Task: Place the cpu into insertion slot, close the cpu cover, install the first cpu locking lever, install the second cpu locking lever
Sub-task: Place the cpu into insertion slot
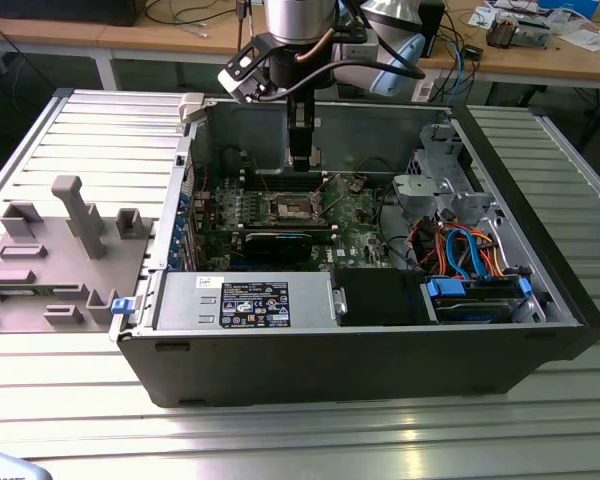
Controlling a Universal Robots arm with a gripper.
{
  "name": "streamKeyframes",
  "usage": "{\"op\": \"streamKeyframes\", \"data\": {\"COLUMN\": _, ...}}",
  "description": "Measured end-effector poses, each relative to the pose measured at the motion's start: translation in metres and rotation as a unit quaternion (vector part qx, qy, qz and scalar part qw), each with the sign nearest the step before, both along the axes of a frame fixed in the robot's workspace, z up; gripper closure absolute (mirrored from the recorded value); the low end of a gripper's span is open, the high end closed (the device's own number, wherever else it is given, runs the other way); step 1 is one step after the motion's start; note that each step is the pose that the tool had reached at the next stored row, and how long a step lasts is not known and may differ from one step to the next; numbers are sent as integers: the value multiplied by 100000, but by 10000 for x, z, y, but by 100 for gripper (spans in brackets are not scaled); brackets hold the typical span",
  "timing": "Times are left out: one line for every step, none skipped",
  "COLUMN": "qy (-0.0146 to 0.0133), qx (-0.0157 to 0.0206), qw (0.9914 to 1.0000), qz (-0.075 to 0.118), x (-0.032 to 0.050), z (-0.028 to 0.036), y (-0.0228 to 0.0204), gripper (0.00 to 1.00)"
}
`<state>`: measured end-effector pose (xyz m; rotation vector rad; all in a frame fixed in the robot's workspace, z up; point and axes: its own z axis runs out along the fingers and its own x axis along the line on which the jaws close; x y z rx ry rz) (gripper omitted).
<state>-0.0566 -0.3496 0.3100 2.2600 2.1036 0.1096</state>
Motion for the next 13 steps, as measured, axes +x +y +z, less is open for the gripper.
{"op": "streamKeyframes", "data": {"qy": -1, "qx": 3, "qw": 100000, "qz": -1, "x": 0, "z": -2, "y": 0, "gripper": 45}}
{"op": "streamKeyframes", "data": {"qy": -2, "qx": 6, "qw": 100000, "qz": 1, "x": 0, "z": -6, "y": 0, "gripper": 45}}
{"op": "streamKeyframes", "data": {"qy": -5, "qx": 6, "qw": 100000, "qz": 1, "x": 0, "z": -9, "y": 0, "gripper": 45}}
{"op": "streamKeyframes", "data": {"qy": -5, "qx": 11, "qw": 100000, "qz": -1, "x": 0, "z": -14, "y": 0, "gripper": 45}}
{"op": "streamKeyframes", "data": {"qy": -2, "qx": 6, "qw": 100000, "qz": 0, "x": 0, "z": -23, "y": 0, "gripper": 45}}
{"op": "streamKeyframes", "data": {"qy": -1, "qx": 0, "qw": 100000, "qz": 4, "x": 0, "z": -28, "y": 0, "gripper": 45}}
{"op": "streamKeyframes", "data": {"qy": 2, "qx": -3, "qw": 100000, "qz": 29, "x": -1, "z": -35, "y": 0, "gripper": 45}}
{"op": "streamKeyframes", "data": {"qy": -3, "qx": -64, "qw": 100000, "qz": 55, "x": -1, "z": -38, "y": 0, "gripper": 45}}
{"op": "streamKeyframes", "data": {"qy": -2, "qx": -188, "qw": 100000, "qz": 92, "x": -2, "z": -39, "y": 1, "gripper": 45}}
{"op": "streamKeyframes", "data": {"qy": -3, "qx": -591, "qw": 99998, "qz": 177, "x": -2, "z": -40, "y": 2, "gripper": 45}}
{"op": "streamKeyframes", "data": {"qy": 0, "qx": -1077, "qw": 99994, "qz": 293, "x": -1, "z": -40, "y": 3, "gripper": 45}}
{"op": "streamKeyframes", "data": {"qy": -1, "qx": -1556, "qw": 99987, "qz": 380, "x": -1, "z": -41, "y": 4, "gripper": 45}}
{"op": "streamKeyframes", "data": {"qy": 5, "qx": -2073, "qw": 99977, "qz": 460, "x": -1, "z": -41, "y": 4, "gripper": 45}}
